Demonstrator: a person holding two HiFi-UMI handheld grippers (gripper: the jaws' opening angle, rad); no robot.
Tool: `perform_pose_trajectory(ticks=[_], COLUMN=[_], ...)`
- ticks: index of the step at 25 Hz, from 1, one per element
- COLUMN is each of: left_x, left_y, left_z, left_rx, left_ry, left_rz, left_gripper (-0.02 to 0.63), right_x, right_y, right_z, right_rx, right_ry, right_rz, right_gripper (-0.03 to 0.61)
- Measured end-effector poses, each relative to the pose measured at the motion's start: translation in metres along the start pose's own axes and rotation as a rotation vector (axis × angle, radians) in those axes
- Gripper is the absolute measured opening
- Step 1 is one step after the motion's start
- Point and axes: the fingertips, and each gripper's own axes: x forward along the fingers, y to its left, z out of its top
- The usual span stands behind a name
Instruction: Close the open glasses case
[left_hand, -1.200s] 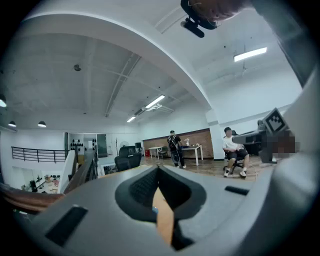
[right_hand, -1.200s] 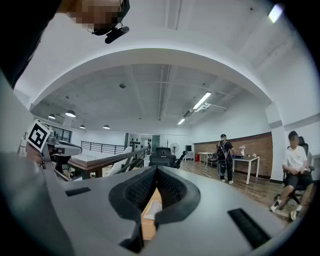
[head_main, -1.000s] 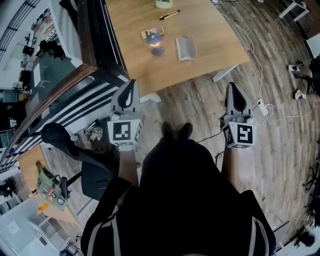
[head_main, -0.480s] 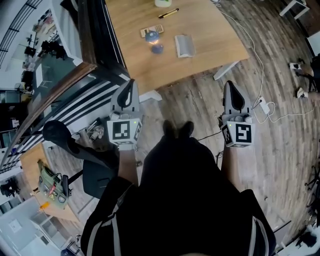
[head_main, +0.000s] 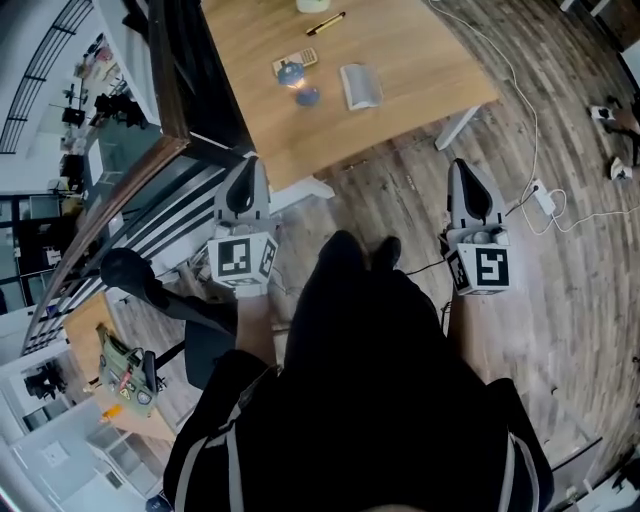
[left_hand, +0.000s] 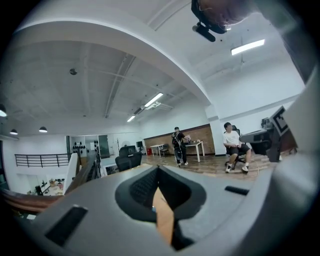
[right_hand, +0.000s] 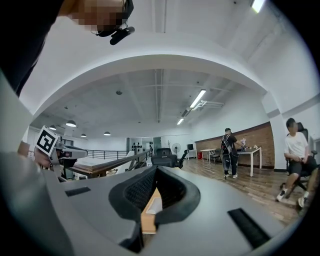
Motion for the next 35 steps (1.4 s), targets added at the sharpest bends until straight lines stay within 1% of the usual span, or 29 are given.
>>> perform_pose_trajectory(ticks=[3, 7, 10, 13, 16, 19, 21, 23, 27, 31, 35], left_x=[0.001, 0.014, 0.034, 0.067, 0.101, 0.137, 0.159, 0.176, 0.205, 0.231, 0.245], left_y=[-0.003, 0.007, 0.016, 0.017, 0.028, 0.049, 0.061, 0.073, 0.097, 0.111, 0.12], left_z=[-0.005, -0.008, -0.009, -0.014, -0.022, -0.019, -0.018, -0.027, -0.035, -0.045, -0.052], left_rx=[0.007, 0.01, -0.011, -0.027, -0.05, -0.098, -0.097, -0.094, -0.147, -0.147, -0.161], left_ry=[0.019, 0.019, 0.004, -0.01, -0.015, -0.033, -0.046, -0.034, -0.024, 0.0, 0.03], left_rz=[0.006, 0.003, 0.001, -0.017, -0.02, -0.015, -0.013, -0.007, -0.009, -0.023, 0.0], left_gripper=[-0.002, -0.002, -0.002, -0.002, -0.002, -0.002, -0.002, -0.002, -0.002, -0.002, -0.002], right_x=[-0.004, 0.008, 0.027, 0.047, 0.079, 0.117, 0.146, 0.177, 0.232, 0.274, 0.299], right_y=[-0.012, -0.012, -0.012, -0.021, -0.029, -0.033, -0.035, -0.035, -0.027, -0.027, -0.022], right_z=[-0.005, -0.012, -0.012, -0.013, -0.01, -0.004, -0.005, -0.006, -0.004, -0.015, -0.03], right_rx=[0.008, 0.01, -0.002, -0.028, -0.056, -0.077, -0.088, -0.098, -0.152, -0.137, -0.111], right_ry=[-0.004, 0.003, 0.009, 0.025, 0.04, 0.052, 0.059, 0.062, 0.082, 0.097, 0.137], right_rz=[-0.017, -0.024, -0.022, -0.031, -0.029, -0.015, -0.009, -0.003, 0.019, 0.022, 0.068], right_gripper=[0.014, 0.014, 0.014, 0.014, 0.014, 0.014, 0.014, 0.014, 0.014, 0.014, 0.014])
